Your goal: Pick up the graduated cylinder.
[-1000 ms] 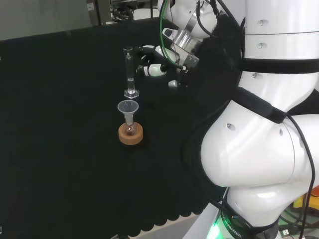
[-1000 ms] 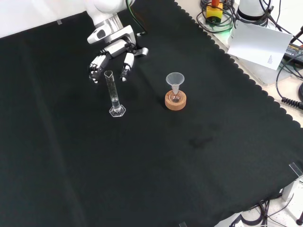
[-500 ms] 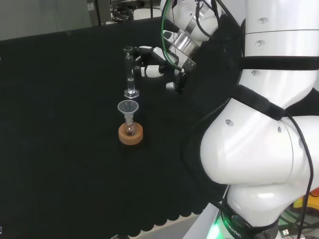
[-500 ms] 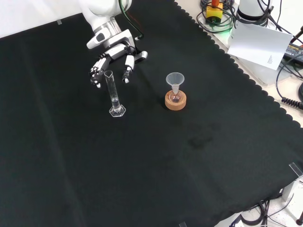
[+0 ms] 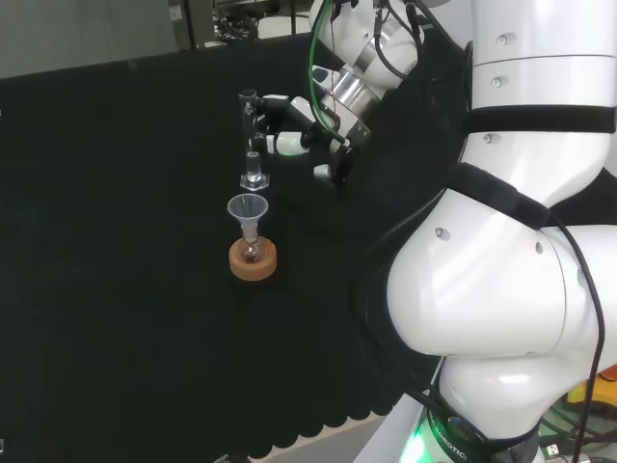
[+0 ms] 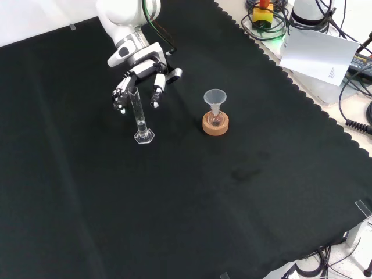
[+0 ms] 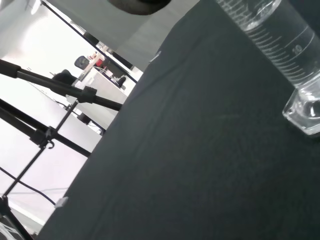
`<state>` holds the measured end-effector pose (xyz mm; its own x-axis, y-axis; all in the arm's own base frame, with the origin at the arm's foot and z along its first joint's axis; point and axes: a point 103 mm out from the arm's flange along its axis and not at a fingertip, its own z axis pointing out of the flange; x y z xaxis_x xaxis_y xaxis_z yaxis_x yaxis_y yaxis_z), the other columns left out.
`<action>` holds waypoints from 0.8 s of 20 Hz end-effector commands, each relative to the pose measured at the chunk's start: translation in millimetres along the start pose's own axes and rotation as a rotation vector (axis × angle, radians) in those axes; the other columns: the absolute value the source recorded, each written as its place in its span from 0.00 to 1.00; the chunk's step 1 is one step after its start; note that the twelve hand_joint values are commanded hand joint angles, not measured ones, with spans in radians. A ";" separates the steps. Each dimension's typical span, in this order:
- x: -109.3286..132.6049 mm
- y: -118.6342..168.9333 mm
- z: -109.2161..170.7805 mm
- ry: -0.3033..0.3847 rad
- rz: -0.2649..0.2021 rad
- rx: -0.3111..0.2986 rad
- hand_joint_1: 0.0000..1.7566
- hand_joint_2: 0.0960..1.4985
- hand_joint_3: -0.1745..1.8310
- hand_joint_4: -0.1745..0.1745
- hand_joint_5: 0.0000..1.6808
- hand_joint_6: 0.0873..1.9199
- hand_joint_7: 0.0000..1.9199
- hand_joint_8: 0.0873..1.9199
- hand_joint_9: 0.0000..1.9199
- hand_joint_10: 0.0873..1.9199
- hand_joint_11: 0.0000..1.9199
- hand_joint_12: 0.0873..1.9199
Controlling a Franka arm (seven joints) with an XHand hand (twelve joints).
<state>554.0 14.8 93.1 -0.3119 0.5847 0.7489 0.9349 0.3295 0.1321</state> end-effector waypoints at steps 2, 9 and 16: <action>3.0 9.0 14.3 0.030 -0.005 -0.030 0.54 0.65 0.00 0.41 0.31 0.00 0.22 0.28 0.31 0.25 0.18 0.66; -0.5 13.6 18.6 0.080 0.011 -0.062 0.54 0.65 0.00 0.43 0.35 0.00 0.25 0.28 0.34 0.24 0.21 0.66; -3.5 12.9 22.2 0.128 0.010 -0.073 0.55 0.66 0.00 0.46 0.41 0.04 0.29 0.26 0.39 0.21 0.25 0.64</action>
<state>563.3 31.8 79.4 -0.2801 0.5060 0.8158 0.9508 0.2635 0.1630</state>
